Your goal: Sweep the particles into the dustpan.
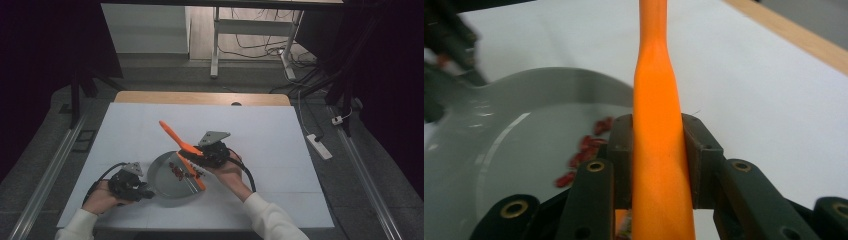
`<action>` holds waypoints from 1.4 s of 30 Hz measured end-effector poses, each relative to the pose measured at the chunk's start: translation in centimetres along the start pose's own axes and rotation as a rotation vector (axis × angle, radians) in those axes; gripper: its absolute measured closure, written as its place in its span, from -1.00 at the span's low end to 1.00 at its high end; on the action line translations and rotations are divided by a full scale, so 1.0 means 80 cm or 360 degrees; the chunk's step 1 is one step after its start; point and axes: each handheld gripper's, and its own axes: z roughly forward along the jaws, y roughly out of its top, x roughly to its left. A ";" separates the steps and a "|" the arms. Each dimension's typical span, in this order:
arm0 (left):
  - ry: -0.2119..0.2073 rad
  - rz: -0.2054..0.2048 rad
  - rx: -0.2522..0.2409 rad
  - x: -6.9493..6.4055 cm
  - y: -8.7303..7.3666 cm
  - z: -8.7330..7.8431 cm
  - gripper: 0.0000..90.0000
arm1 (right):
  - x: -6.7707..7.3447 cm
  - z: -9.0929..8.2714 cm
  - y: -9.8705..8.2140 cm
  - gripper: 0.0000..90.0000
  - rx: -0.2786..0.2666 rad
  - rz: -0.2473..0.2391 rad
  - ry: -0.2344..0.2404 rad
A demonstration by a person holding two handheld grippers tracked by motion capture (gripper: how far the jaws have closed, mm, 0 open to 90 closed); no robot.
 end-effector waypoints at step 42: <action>0.0011 -0.0006 0.0004 -0.001 -0.002 -0.004 0.37 | 0.007 -0.006 -0.010 0.54 0.0043 0.0103 0.0002</action>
